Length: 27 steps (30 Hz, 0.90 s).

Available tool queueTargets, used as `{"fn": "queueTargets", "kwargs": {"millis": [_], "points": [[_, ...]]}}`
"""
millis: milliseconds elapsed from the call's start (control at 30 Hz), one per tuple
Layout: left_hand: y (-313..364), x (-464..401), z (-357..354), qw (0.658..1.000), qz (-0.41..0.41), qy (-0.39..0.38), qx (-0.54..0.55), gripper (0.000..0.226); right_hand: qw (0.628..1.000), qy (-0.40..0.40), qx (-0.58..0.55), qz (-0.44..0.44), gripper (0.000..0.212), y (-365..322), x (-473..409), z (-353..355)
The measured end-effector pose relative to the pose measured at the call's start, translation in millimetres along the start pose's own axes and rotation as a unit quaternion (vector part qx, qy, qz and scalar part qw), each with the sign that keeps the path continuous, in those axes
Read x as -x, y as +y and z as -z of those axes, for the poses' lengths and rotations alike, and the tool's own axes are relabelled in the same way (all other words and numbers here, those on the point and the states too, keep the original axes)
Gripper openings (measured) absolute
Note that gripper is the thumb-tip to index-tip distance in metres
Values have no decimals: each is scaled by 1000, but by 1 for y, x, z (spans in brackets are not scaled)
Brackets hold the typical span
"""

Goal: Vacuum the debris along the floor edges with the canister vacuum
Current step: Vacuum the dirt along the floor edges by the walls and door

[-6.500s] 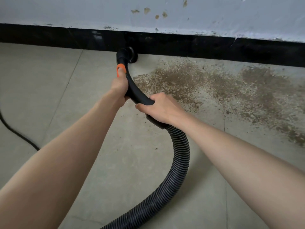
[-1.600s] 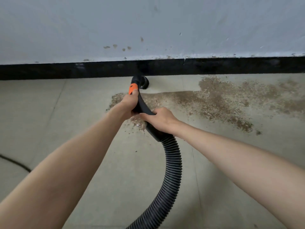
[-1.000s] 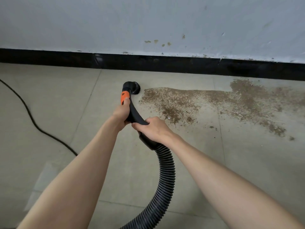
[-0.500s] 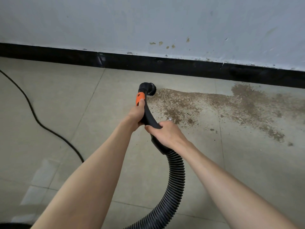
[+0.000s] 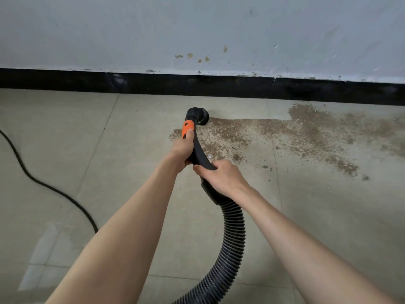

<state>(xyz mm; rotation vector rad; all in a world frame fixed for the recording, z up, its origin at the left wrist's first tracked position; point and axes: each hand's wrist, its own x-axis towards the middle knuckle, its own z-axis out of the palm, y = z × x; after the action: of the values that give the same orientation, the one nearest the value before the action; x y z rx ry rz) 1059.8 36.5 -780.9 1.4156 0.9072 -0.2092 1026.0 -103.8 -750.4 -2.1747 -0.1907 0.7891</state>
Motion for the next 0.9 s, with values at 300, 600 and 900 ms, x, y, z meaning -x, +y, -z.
{"fn": "queueTargets", "kwargs": {"millis": [300, 600, 900], "points": [[-6, -1, -43, 999, -7, -34, -34, 59, 999, 35, -6, -24, 38, 29, 12, 23], [-6, 1, -96, 995, -16, -79, -65, 58, 995, 76, -9, -59, 39, 57, 22, 54], [5, 3, -158, 987, -30, -129, -97, 58, 988, 119, -36, -90, 40, 86, 25, 97]]}}
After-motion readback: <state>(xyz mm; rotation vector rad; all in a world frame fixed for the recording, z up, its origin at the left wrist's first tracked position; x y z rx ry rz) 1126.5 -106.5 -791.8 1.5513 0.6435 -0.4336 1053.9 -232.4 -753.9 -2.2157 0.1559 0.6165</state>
